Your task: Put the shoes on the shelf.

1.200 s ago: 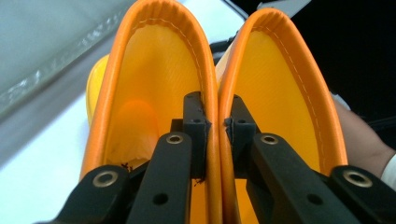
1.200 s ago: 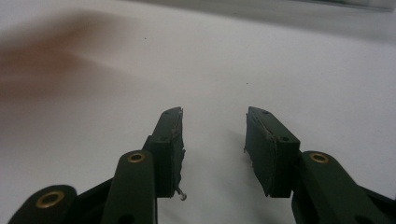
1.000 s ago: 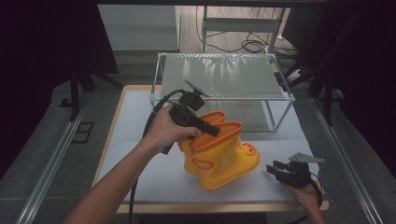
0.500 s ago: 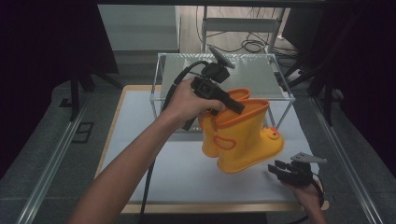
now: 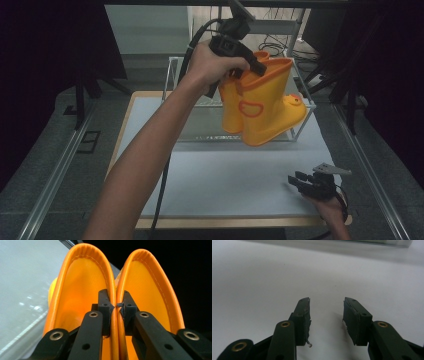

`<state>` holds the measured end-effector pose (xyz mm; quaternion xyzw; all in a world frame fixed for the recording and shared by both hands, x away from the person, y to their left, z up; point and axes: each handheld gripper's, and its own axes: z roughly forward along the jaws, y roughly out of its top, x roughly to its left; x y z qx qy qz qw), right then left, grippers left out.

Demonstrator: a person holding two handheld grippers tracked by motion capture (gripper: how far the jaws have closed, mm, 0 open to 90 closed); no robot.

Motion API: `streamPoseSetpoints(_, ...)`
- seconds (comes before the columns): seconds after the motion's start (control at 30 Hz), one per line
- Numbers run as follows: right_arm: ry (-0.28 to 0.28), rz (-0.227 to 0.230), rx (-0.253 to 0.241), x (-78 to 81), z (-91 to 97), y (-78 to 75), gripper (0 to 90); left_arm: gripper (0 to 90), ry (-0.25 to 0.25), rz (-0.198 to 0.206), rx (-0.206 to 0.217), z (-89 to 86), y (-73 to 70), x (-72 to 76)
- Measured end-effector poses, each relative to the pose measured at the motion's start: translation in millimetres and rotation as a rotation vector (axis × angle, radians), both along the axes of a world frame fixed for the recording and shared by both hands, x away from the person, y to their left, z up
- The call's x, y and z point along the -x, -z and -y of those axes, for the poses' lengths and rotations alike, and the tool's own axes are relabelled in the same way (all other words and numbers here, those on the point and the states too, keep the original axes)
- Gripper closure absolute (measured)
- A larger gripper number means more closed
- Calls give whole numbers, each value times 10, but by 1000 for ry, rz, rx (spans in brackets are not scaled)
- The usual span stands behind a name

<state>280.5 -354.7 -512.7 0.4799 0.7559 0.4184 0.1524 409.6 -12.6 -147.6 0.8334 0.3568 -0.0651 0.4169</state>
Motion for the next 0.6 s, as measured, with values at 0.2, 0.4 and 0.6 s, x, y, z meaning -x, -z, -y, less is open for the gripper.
streamPoseSetpoints(0.2,-3,-6,-1,-4,-4,10,564,823,-161,8,14,-7,-109,-267)
streamPoseSetpoints(0.4,-4,-1,-8,0,-6,0,564,822,-302,10,-8,-48,-103,-547)
streamPoseSetpoints(0.6,3,-4,-12,-10,28,4,564,823,-409,16,-43,-155,-93,-754)
